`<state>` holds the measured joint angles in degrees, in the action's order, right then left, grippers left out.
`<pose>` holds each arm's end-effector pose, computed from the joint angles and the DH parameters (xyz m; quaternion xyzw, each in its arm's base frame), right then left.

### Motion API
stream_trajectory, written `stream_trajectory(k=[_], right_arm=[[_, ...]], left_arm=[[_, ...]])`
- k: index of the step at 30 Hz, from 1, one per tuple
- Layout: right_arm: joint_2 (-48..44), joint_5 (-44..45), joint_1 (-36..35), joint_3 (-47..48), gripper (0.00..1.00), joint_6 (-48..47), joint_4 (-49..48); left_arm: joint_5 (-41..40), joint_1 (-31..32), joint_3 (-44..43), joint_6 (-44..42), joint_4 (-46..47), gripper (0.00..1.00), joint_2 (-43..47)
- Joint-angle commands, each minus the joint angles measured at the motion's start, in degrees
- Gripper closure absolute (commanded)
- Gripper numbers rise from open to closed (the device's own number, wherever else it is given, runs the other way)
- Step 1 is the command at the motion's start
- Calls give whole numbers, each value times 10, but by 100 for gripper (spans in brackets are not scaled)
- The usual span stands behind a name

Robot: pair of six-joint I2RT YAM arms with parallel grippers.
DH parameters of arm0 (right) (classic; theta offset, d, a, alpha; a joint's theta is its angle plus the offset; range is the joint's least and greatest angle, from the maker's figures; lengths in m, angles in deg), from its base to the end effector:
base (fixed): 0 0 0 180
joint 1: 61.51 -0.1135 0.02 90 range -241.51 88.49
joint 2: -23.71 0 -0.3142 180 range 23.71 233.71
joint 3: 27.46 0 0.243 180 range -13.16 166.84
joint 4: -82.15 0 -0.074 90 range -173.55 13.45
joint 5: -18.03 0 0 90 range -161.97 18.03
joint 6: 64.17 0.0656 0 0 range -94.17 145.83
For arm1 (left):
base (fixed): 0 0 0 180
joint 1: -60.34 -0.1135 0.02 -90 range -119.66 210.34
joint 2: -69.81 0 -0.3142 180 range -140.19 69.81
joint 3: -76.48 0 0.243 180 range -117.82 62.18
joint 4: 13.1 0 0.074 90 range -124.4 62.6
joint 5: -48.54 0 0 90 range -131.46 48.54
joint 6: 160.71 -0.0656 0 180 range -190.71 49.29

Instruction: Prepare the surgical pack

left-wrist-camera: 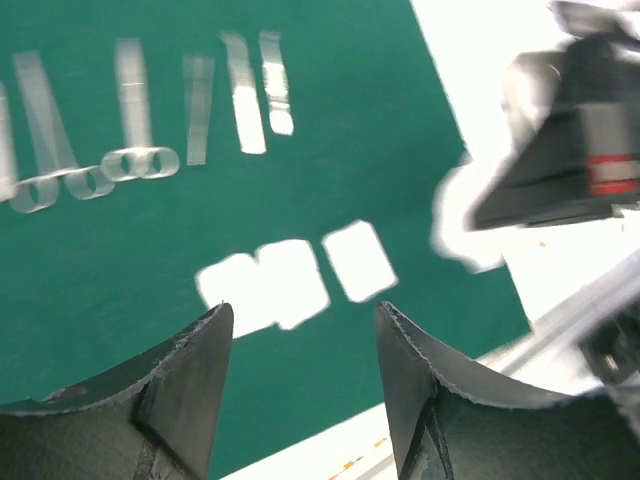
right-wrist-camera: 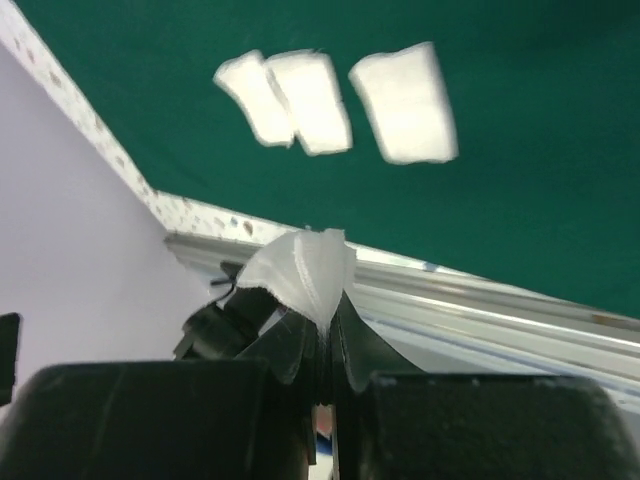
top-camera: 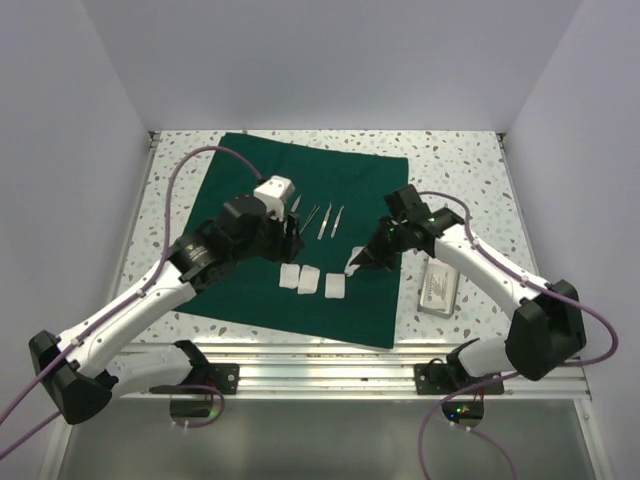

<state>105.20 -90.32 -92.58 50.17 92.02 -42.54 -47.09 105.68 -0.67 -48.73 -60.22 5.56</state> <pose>0.2341 0.1652 0.2909 0.2467 0.9201 0.2985 0.0581 0.1701 -0.1630 0.3724 0.1562 0.8692 -0.2228 0.4129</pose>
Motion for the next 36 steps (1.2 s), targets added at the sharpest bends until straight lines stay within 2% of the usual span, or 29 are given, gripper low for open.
stream_trajectory(k=[1, 2, 3, 7, 10, 15, 19, 21, 25, 29, 36], right_arm=[[-86, -49, 83, -79, 100, -60, -48], [-105, -80, 105, -101, 100, -69, -87], [-141, -89, 151, -119, 100, -89, -93], [-186, -153, 259, -205, 100, -129, -92], [-200, -141, 309, -222, 100, -152, -68], [-181, -125, 437, -236, 100, -207, -59], [-144, -89, 471, -207, 100, -240, -89], [-122, -90, 497, -217, 100, -230, -108], [-93, -107, 518, -247, 100, -190, -212], [-64, -121, 544, -253, 100, -184, -261], [-12, -132, 552, -293, 100, -116, -386]], left_arm=[[50, -53, 33, -4, 10, 38, 37], [52, -57, 43, -9, 8, 37, 46], [54, -57, 47, -11, 7, 37, 47], [54, -58, 71, -6, 11, 37, 60], [69, -59, 86, -4, 9, 37, 63], [70, -59, 102, -9, -10, 38, 76], [67, -59, 106, -11, -25, 37, 98], [66, -60, 106, -13, -37, 38, 100], [61, -61, 111, -15, -46, 38, 115], [59, -61, 114, -18, -50, 38, 118], [58, -64, 115, -21, -49, 38, 112]])
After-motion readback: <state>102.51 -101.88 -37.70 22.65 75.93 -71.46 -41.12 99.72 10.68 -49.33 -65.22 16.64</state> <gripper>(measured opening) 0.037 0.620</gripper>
